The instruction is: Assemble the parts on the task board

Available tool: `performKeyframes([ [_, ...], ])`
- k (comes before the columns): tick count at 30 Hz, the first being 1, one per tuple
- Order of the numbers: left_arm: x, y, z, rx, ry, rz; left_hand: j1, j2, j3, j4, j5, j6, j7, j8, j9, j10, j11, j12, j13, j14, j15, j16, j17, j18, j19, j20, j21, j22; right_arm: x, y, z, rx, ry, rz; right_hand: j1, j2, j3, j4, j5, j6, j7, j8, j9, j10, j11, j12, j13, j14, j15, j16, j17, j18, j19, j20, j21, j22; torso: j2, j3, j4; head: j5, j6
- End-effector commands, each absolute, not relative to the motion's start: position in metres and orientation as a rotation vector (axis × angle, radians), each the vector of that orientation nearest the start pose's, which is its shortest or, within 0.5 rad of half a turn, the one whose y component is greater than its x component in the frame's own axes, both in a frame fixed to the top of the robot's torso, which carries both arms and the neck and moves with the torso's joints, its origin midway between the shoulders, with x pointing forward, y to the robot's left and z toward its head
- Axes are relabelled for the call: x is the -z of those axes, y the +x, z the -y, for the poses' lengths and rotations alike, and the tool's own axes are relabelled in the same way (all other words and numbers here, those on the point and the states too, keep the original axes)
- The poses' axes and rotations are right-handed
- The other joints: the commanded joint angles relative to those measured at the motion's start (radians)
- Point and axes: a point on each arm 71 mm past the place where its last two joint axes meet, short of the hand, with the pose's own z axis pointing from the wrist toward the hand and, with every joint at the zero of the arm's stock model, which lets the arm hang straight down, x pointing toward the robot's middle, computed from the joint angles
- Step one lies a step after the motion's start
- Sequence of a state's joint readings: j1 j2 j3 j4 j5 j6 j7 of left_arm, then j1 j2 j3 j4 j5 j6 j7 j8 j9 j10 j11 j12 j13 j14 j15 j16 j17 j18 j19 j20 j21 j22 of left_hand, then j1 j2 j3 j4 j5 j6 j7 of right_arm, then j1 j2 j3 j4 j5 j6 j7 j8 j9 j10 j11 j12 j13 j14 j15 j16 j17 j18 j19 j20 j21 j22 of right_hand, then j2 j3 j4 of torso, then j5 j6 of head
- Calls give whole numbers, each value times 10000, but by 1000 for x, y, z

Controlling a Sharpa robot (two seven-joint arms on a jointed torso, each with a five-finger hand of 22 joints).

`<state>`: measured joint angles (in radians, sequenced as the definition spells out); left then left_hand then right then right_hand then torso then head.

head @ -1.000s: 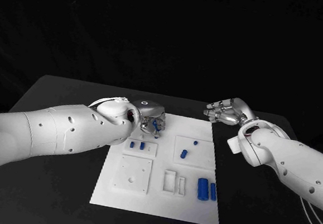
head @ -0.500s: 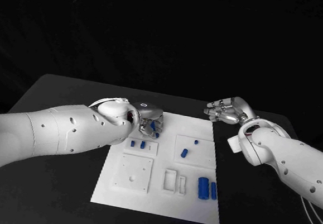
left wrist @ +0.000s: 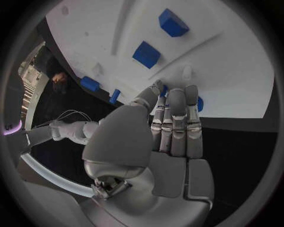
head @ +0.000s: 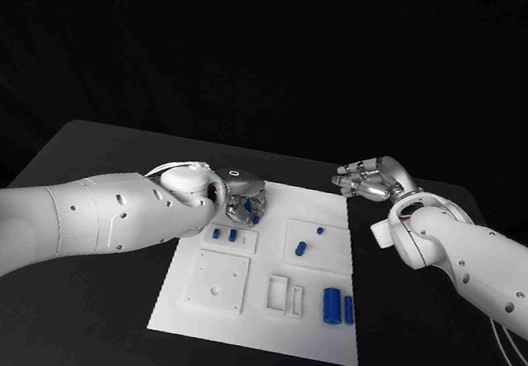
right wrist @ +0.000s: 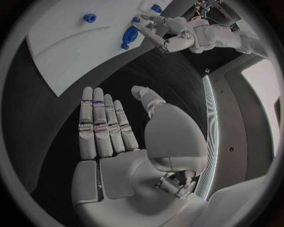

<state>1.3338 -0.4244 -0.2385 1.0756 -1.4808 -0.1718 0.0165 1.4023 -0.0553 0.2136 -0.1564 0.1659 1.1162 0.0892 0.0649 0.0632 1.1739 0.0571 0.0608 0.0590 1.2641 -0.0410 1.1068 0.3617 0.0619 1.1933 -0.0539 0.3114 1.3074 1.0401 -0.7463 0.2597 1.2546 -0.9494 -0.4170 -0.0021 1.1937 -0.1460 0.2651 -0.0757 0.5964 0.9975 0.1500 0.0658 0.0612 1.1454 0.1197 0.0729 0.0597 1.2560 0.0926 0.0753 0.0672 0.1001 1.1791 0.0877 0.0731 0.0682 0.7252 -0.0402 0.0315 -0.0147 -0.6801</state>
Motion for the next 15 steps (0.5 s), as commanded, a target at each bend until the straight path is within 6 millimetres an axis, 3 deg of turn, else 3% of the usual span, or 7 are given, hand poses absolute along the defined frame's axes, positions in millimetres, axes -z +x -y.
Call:
performKeyframes([
  [1, 207, 548, -102, 5806, 5203, -17623, -21, 79, 95, 31, 48, -96, -27, -36, -15, 112, -3, -32, -15, 78, -12, 77, -10, 94, -11, -35, 95, 242, 182, 541, 254, -8650, 5859, -14982, -58, 29, -42, -14, 40, -52, 25, -46, 2, -57, 3, -38, -11, -85, -3, -38, -17, 95, -86, 13, -42, -9, 0, 5, 9, -21, -13],
  [8, 209, 549, -102, 5806, 5180, -17685, -53, 31, 175, 181, 22, -363, -102, -36, -13, 87, -57, -32, -15, 187, -57, 95, -29, 87, -8, -50, 185, 226, 182, 540, 253, -8667, 5853, -14991, -65, 16, -6, -11, 50, -33, 23, -44, 3, -58, 1, -39, -11, -89, -3, -39, -17, 95, -91, 12, -42, -9, -2, 7, 2, -48, -34],
  [15, 211, 550, -102, 5741, 5196, -17870, -92, 52, 227, 373, -22, -263, -98, -34, -12, 62, -69, -33, -15, 289, -65, 114, -32, 75, 16, -56, 182, 216, 182, 541, 252, -8674, 5852, -14998, -65, 16, -6, -11, 50, -33, 23, -44, 3, -58, 1, -39, -11, -89, -3, -39, -17, 95, -91, 12, -42, -9, -7, 1, 8, -63, -53],
])
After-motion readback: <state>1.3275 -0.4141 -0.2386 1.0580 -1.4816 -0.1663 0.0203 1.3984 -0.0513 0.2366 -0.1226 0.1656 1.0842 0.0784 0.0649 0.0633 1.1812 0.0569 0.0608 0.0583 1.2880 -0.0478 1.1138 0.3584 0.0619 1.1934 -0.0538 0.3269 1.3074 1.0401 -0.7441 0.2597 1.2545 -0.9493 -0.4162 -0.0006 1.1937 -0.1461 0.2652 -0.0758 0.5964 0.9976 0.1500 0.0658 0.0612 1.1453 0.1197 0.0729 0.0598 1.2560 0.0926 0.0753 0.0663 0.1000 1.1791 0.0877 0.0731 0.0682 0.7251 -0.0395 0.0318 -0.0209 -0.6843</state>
